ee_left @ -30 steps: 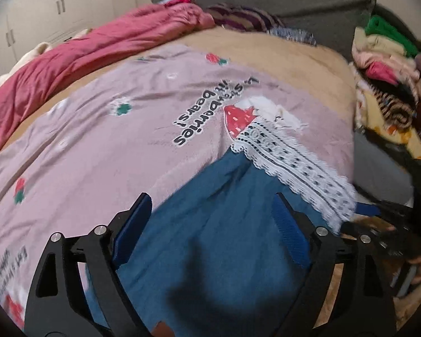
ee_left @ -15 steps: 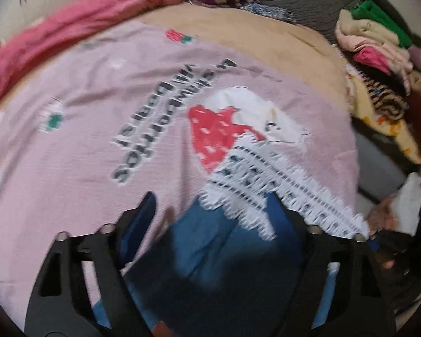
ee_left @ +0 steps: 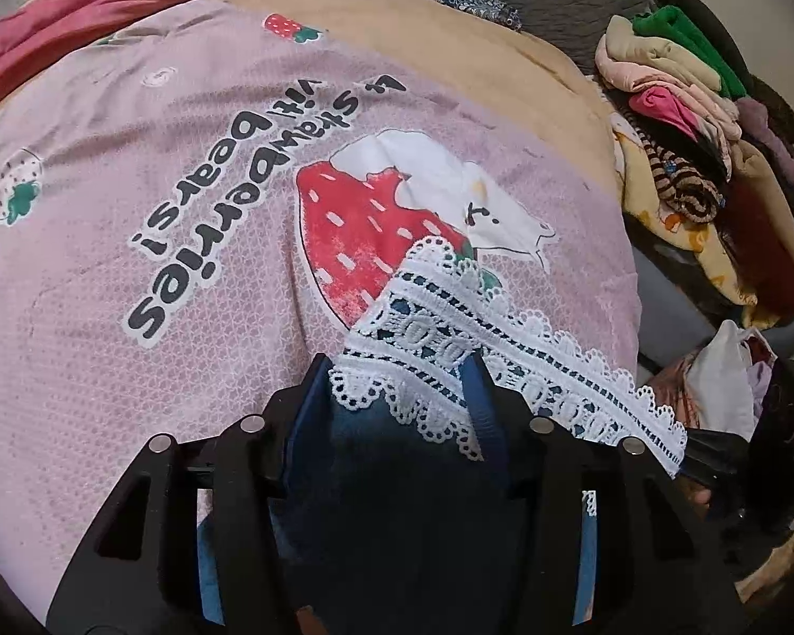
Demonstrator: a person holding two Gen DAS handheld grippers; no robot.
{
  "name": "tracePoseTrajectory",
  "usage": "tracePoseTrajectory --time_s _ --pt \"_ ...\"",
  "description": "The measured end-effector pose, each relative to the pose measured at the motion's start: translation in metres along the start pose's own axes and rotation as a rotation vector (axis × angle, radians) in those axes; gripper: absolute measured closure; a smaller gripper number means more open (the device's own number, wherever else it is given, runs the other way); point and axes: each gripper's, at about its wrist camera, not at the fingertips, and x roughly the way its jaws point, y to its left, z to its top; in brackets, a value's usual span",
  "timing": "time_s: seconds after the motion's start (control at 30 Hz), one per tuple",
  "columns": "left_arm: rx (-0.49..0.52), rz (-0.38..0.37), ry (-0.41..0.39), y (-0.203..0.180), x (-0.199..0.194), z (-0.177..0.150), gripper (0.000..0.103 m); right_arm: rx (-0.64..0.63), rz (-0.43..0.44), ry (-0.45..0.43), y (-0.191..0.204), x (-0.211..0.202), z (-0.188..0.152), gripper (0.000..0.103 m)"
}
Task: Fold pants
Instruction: 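Grasp the lace trim with the right gripper while the left gripper grasps the lace edge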
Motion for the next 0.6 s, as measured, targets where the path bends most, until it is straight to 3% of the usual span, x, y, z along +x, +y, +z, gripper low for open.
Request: tracePoseTrajectory --time_s 0.23,0.47,0.6 --pt "0.019 0.024 -0.032 -0.008 -0.015 -0.002 0.093 -0.063 -0.004 -0.045 0.015 -0.015 0.001 0.084" --pt "-0.053 -0.069 -0.138 0.005 -0.057 -0.017 0.094 -0.162 0.063 -0.107 0.048 -0.041 0.006 0.084" --pt "-0.089 -0.077 -0.215 0.017 -0.097 -0.035 0.094 -0.256 0.11 -0.136 0.082 -0.056 0.004 0.084"
